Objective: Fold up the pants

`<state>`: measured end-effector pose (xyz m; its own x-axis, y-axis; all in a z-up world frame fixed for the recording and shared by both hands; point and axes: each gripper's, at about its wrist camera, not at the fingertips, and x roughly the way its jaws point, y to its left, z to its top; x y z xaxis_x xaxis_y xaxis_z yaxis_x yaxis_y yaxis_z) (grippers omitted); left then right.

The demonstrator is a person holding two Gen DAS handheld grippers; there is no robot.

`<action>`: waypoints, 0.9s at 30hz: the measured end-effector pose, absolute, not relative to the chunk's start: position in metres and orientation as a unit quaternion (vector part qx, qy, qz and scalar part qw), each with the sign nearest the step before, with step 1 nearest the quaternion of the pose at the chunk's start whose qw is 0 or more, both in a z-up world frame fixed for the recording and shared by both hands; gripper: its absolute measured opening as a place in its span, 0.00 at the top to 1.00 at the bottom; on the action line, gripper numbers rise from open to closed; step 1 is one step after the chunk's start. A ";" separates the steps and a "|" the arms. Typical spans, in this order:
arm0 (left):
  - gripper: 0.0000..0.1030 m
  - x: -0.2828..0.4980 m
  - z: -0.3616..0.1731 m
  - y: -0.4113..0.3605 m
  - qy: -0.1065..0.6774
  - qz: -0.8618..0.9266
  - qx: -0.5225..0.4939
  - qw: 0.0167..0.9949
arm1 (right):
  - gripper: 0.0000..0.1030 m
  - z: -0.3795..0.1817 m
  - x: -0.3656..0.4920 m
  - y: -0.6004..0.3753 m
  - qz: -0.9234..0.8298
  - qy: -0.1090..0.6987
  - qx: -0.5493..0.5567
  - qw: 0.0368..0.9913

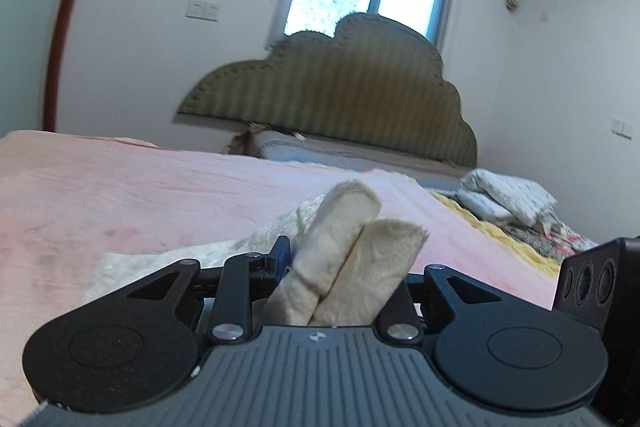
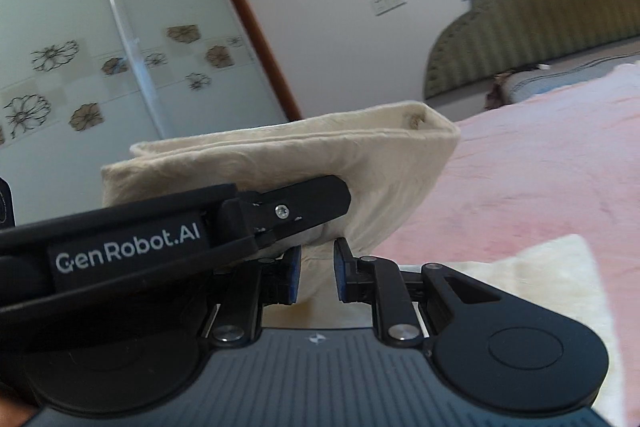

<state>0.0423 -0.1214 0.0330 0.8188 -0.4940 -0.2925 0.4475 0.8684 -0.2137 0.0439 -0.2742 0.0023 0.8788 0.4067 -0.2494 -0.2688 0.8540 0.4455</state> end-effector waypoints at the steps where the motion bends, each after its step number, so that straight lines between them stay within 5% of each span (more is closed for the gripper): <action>1: 0.76 0.044 0.029 -0.128 0.176 -0.252 -0.065 0.949 | 0.83 0.000 0.043 -0.281 0.170 0.174 0.203 0.949; 16: 0.75 0.069 -0.014 -0.188 0.232 -0.288 -0.058 0.927 | 0.83 -0.039 0.051 -0.334 0.113 0.211 0.232 0.943; 27: 0.63 0.089 -0.045 -0.199 0.315 -0.322 -0.062 0.891 | 0.78 -0.058 0.029 -0.350 0.055 0.270 0.204 0.939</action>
<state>0.0885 -0.1986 -0.0453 0.5943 -0.6131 -0.5205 0.5349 0.7846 -0.3135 0.0289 -0.3500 -0.0575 0.8483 0.2135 -0.4846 0.0065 0.9108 0.4127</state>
